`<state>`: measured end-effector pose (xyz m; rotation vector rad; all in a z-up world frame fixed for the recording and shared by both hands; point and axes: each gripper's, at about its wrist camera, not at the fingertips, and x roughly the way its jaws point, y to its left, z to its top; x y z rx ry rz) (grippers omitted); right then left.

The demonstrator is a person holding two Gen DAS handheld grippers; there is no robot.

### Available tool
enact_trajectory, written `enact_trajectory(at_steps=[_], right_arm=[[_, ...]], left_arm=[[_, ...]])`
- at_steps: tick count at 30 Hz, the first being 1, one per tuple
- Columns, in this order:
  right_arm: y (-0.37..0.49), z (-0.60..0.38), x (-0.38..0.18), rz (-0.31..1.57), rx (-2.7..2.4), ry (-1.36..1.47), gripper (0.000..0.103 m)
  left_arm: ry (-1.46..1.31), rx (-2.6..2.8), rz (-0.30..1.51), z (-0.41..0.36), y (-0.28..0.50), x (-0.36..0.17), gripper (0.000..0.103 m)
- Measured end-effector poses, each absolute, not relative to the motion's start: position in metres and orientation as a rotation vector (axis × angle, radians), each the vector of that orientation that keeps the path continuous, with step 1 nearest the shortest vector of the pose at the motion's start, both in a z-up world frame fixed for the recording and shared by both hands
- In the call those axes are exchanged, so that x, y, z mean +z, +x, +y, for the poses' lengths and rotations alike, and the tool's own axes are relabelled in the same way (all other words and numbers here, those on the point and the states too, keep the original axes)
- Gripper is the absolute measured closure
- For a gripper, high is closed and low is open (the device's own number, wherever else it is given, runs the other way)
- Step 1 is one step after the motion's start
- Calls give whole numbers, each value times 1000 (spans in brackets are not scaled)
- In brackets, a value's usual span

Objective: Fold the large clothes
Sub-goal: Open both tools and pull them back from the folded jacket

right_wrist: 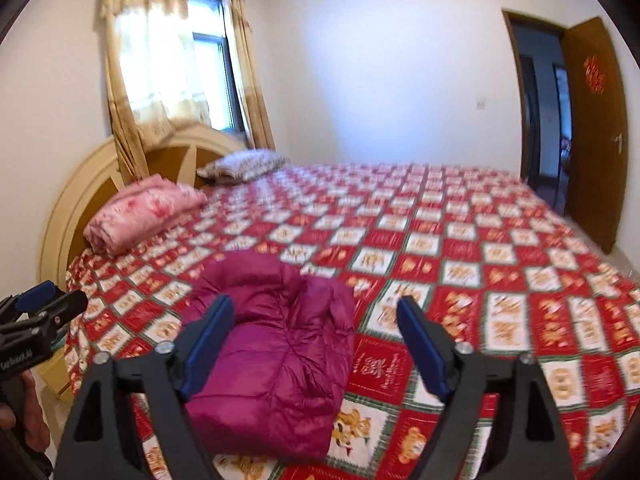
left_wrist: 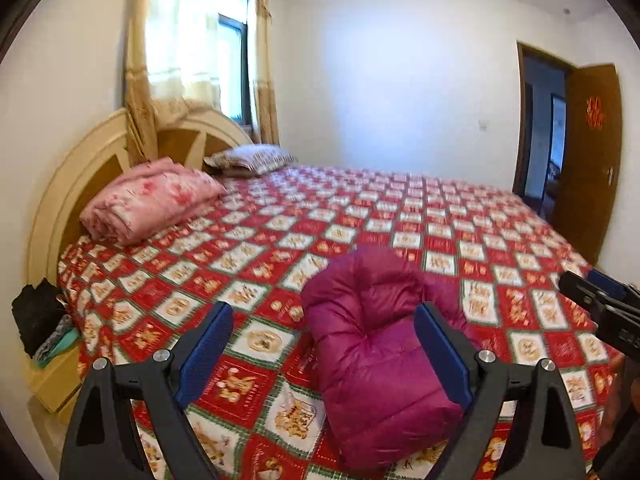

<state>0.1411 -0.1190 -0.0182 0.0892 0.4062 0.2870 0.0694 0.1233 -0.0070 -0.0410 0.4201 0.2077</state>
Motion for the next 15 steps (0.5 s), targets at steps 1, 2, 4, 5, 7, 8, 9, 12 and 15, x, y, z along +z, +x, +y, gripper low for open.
enact_trajectory(at_steps=[1, 2, 4, 5, 7, 8, 9, 12, 15], right_arm=[[128, -122, -10, 379, 293, 99, 14], [122, -123, -5, 365, 297, 102, 14], [114, -122, 1, 344, 294, 98, 13], [111, -122, 4, 331, 302, 100, 13], [109, -122, 6, 323, 305, 103, 13], [109, -122, 7, 320, 305, 102, 13], [109, -121, 7, 317, 306, 101, 13], [110, -120, 7, 322, 306, 100, 13], [105, -123, 5, 329, 310, 108, 13]], left_arm=[[-39, 209, 403, 124, 63, -2, 11], [-36, 215, 386, 124, 57, 4, 11], [-51, 216, 368, 127, 49, 12, 11], [-56, 214, 370, 127, 49, 14, 11], [-63, 211, 373, 128, 48, 15, 11], [-60, 210, 374, 128, 48, 15, 11], [-54, 211, 380, 127, 49, 15, 11], [-48, 211, 382, 125, 49, 13, 11], [-52, 212, 387, 126, 51, 11, 11]])
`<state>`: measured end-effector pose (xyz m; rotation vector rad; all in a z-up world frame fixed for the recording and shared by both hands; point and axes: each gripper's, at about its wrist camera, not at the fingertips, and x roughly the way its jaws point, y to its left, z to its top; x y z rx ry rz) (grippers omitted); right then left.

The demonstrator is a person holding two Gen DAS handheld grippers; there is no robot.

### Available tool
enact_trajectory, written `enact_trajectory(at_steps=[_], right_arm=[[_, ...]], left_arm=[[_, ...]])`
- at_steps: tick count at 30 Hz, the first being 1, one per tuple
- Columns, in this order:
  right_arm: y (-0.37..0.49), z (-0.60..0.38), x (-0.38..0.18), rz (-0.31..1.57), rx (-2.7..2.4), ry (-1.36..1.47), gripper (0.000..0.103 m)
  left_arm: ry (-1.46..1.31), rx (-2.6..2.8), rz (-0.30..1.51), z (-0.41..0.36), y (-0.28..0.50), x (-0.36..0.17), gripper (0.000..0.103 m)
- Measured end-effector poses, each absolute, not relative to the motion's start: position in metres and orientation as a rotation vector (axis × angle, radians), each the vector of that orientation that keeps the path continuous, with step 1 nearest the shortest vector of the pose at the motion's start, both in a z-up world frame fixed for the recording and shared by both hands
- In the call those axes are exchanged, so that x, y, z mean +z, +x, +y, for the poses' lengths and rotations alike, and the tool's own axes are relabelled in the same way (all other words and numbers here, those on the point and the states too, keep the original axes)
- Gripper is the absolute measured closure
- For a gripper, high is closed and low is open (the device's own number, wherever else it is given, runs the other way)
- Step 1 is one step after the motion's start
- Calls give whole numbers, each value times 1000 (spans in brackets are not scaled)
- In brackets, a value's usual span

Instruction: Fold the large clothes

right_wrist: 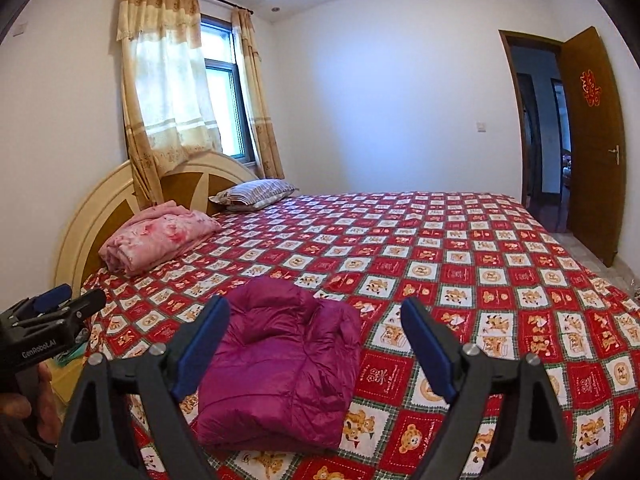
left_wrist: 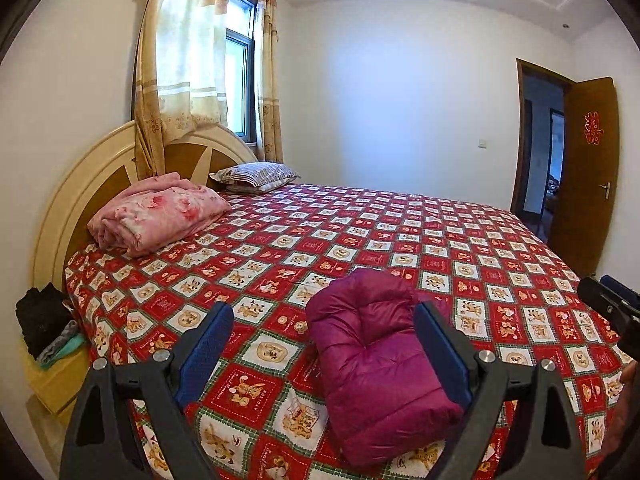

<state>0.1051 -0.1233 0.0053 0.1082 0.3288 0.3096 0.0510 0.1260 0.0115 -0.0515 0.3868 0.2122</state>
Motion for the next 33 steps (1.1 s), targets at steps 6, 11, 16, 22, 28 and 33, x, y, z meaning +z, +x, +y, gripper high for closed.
enact_trajectory(at_steps=[6, 11, 16, 22, 28, 33], right_arm=[[105, -125, 5, 335, 318, 118, 13], [105, -125, 3, 340, 321, 120, 13], [105, -125, 1, 345, 322, 122, 13], [106, -125, 0, 351, 326, 128, 13], [106, -124, 0, 351, 324, 129, 13], [106, -124, 0, 352, 325, 129, 13]], left_arm=[[-55, 216, 390, 127, 51, 10, 11], [-55, 214, 395, 127, 51, 8, 11], [-54, 215, 397, 127, 52, 8, 11], [-55, 217, 396, 127, 52, 8, 11], [-54, 218, 399, 128, 52, 8, 11], [-53, 216, 399, 128, 52, 8, 11]])
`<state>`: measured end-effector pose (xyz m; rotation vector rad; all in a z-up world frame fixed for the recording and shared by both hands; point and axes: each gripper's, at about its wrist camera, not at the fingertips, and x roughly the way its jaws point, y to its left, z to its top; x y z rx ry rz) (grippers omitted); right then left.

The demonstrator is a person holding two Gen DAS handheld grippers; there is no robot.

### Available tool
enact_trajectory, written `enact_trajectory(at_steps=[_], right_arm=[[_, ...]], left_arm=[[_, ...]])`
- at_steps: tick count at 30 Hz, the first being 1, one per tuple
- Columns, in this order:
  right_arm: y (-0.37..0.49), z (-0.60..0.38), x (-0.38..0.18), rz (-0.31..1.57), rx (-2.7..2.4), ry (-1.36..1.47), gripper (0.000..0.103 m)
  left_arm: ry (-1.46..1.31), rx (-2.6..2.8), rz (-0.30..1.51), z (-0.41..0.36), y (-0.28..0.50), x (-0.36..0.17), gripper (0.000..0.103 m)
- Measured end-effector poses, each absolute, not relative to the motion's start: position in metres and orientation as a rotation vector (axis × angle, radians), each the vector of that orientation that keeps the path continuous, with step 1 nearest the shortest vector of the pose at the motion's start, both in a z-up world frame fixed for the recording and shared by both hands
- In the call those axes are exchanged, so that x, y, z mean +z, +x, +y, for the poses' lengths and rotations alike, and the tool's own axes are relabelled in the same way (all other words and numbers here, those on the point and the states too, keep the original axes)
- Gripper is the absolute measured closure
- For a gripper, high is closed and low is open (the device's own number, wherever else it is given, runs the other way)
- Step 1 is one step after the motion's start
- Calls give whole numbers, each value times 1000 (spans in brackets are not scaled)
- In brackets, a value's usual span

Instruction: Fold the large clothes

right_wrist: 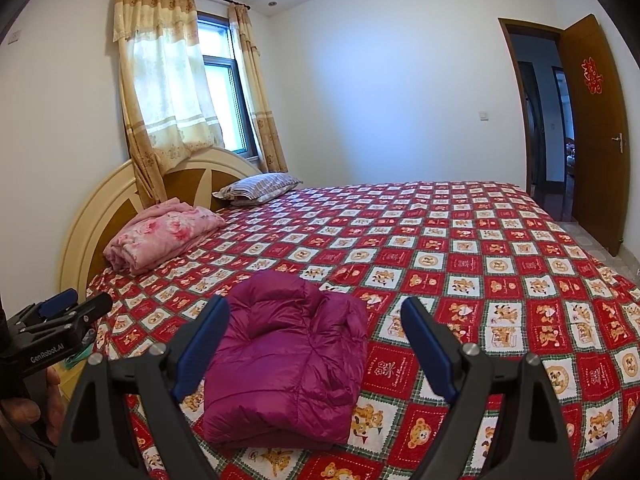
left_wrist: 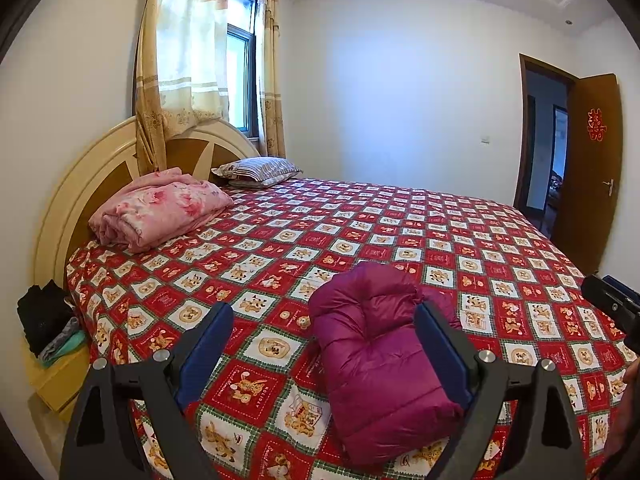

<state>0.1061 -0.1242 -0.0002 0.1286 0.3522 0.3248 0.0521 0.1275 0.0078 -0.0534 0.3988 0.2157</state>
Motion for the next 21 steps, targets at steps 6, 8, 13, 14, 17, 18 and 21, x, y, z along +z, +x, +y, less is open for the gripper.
enact_trajectory(at_steps=[6, 8, 13, 14, 17, 18, 21], right_arm=[[106, -122, -2, 356, 327, 130, 13], [106, -123, -1, 357, 327, 130, 13], [106, -123, -2, 357, 327, 129, 13], [106, -122, -2, 358, 327, 128, 13], [105, -121, -3, 360, 326, 128, 13], [105, -121, -3, 359, 327, 129, 13], [105, -121, -3, 360, 327, 129, 13]], left_arm=[[-50, 218, 402, 128, 52, 6, 11], [-52, 218, 403, 129, 52, 6, 11], [-51, 218, 405, 130, 51, 4, 11], [-51, 218, 404, 130, 51, 4, 11], [-51, 219, 405, 129, 52, 5, 11], [-52, 219, 405, 129, 52, 5, 11], [-53, 213, 408, 130, 52, 3, 11]])
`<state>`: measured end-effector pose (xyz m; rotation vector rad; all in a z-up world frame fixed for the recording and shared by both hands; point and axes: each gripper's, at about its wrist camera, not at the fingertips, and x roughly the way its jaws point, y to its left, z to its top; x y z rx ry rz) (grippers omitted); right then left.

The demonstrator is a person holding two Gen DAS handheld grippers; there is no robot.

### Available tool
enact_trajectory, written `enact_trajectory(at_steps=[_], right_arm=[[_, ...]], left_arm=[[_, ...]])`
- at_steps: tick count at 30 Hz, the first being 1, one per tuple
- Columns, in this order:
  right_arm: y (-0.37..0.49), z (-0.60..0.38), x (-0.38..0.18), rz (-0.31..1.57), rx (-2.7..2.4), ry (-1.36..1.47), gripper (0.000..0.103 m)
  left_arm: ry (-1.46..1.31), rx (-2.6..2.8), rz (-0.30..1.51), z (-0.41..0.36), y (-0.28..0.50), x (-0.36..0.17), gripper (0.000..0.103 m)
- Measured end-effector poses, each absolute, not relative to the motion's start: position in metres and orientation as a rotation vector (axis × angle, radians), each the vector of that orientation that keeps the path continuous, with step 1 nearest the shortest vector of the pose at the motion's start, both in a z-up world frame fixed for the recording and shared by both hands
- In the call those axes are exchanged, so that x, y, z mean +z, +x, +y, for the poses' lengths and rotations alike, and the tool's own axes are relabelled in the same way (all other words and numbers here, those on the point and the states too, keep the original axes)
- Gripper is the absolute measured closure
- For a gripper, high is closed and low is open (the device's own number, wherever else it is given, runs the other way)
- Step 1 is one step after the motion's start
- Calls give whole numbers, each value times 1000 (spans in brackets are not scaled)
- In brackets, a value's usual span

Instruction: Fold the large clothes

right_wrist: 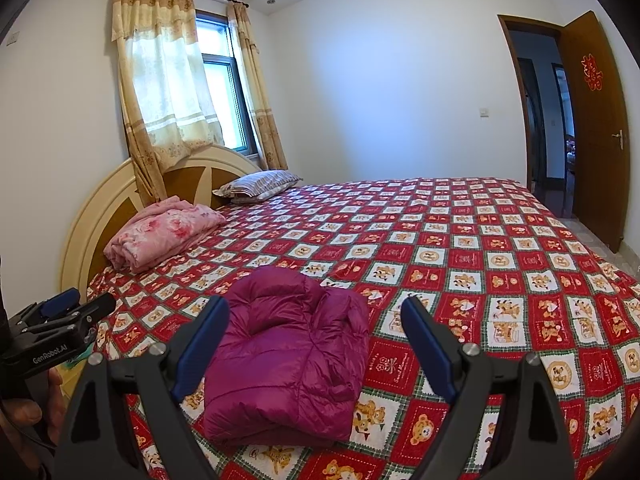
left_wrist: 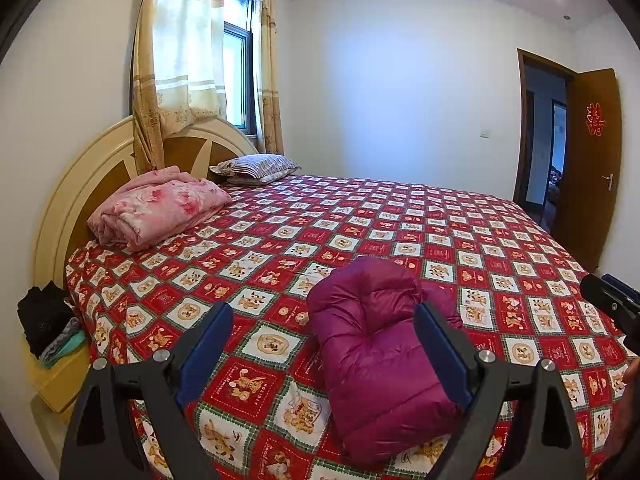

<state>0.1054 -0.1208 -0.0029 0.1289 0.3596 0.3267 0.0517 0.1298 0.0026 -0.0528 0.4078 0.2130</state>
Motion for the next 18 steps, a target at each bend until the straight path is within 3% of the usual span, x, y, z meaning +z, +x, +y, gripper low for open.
enact_trajectory(at_steps=[18], right_arm=[[105, -119, -4, 360, 326, 129, 13]], left_arm=[[-41, 211, 434, 132, 55, 0, 11]])
